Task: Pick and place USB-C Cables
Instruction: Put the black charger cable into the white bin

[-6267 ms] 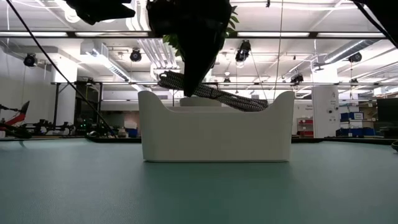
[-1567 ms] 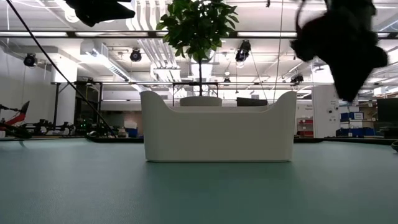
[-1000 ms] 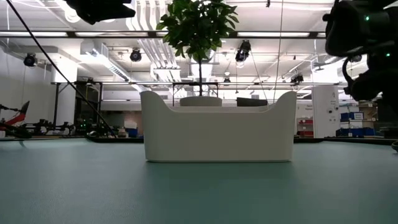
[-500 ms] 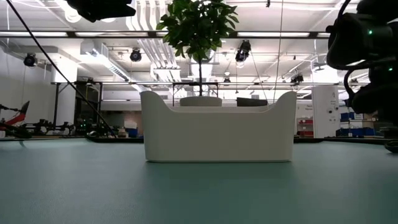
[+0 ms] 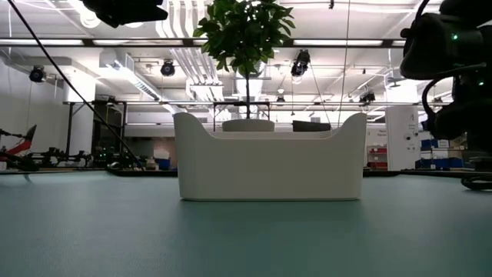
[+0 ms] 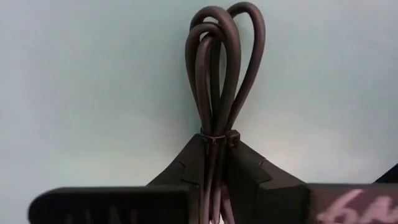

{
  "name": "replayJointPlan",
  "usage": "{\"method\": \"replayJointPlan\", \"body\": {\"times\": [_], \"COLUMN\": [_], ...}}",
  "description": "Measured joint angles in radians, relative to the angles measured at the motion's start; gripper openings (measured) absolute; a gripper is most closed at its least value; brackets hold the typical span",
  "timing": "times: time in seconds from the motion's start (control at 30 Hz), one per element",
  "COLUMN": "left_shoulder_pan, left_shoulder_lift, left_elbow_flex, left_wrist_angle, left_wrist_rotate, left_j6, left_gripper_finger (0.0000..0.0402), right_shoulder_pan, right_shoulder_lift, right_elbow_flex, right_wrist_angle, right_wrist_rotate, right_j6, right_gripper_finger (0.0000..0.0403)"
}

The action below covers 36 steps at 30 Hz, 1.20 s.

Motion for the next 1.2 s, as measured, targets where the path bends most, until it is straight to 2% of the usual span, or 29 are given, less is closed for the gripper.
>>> {"method": "replayJointPlan", "body": {"times": [0.23, 0.4, 0.57, 0.8, 0.93, 1.2], "left_shoulder_pan": [0.000, 0.000, 0.000, 0.000, 0.000, 0.000], "left_shoulder_lift": [0.000, 0.000, 0.001, 0.008, 0.005, 0.013], "left_elbow_flex": [0.000, 0.000, 0.000, 0.000, 0.000, 0.000], "left_wrist_angle": [0.000, 0.012, 0.011, 0.012, 0.013, 0.018], "left_wrist_rotate": [0.000, 0.000, 0.000, 0.000, 0.000, 0.000], "left_j6": [-0.003, -0.002, -0.002, -0.002, -0.002, -0.009], "left_gripper_finger": [0.0258, 0.0258, 0.0258, 0.0258, 0.0258, 0.0258], "right_shoulder_pan": [0.000, 0.000, 0.002, 0.002, 0.002, 0.002], "right_shoulder_lift": [0.004, 0.009, 0.009, 0.017, 0.016, 0.016], "right_elbow_flex": [0.117, 0.213, 0.228, 0.210, 0.199, 0.212], "right_wrist_angle": [-0.024, -0.015, 0.158, 0.371, 0.481, 0.678], "right_wrist_rotate": [0.102, 0.284, 0.497, 0.728, 0.785, 0.781], "right_j6": [-0.074, -0.143, -0.269, -0.460, -0.571, -0.765], "right_gripper_finger": [0.0033, 0.0033, 0.0033, 0.0033, 0.0033, 0.0033]}}
